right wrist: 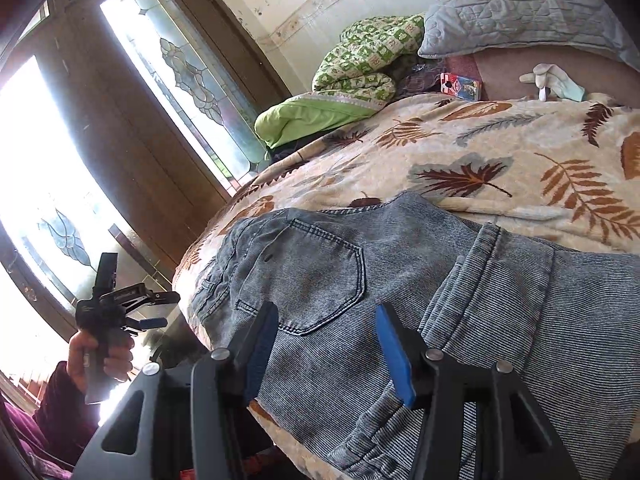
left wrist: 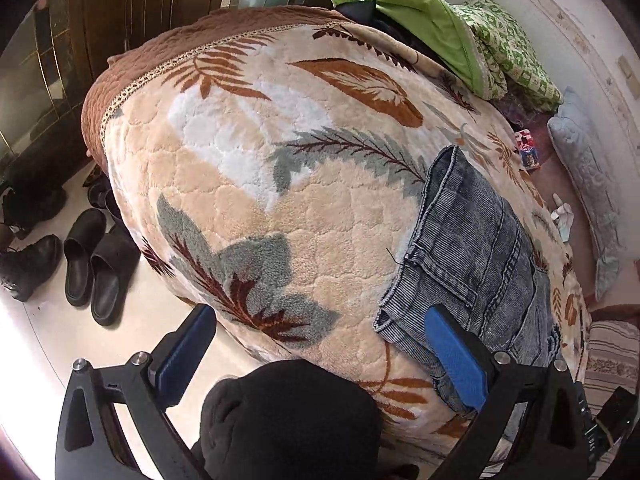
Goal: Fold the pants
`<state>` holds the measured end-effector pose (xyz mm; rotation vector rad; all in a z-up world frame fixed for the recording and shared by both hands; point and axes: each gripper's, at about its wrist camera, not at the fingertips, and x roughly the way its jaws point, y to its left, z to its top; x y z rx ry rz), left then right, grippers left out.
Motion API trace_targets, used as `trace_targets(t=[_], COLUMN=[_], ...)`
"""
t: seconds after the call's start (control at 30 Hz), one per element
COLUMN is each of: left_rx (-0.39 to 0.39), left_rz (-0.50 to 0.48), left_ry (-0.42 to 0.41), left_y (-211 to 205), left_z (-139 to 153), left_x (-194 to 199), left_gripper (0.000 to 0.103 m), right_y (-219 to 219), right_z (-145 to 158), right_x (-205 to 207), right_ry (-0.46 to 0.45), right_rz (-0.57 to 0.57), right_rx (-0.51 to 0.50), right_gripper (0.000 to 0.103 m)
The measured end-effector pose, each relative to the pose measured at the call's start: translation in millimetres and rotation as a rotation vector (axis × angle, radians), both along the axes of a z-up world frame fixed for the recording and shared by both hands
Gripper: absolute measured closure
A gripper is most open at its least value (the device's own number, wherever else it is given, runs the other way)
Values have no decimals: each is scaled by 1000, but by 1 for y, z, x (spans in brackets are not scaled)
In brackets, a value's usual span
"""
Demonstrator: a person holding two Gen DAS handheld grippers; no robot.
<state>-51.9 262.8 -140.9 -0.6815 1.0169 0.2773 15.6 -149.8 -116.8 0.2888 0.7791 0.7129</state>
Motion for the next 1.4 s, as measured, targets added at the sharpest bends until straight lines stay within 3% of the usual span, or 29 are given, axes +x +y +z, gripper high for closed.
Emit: trace_targets(t=[0.17,0.4,0.53,0.67,0.8,0.9,1.07,1.17,1.27,1.4], left_rx=[-197,-376,-420,-461,-467,-475,-503,-488,-450,-368], left_rz=[-35,-21,-49,-45,-34,-26,0,-3,-21,-58], left_ry=[9,2,-34,-34,-78,-137,-189,-208,-218,-246], left_y=[-15,-37,-50,-53,-52,-49,-43,-44,-47,-56], left_z=[-14,-31,-27,-33,-33,-33,-39,-41,-39,-25], left_x=[3,10,18,31,32,36,40,43,47,49], left_gripper=[0,2,24,26,28,46,51,68,77,83], right_y=[-8,-13,-14,-16,-14,-13,-12,-11,-10,-12], right_z=[3,7,7,7,6,5,3,0,-7,-12], right_x=[-1,-4,-6,-5,-5,-5,-4,-2,2,4], right_ry=[-2,-14,-22,-18,-21,-18,-16,-4,19,39], right_rz=[-21,-28,-27,-31,-27,-24,-25,-27,-37,-48], right_rx=[17,18,10,16,9,2,-2,-13,-36,-49], right_gripper=[49,49,49,49,49,49,49,49,49,49])
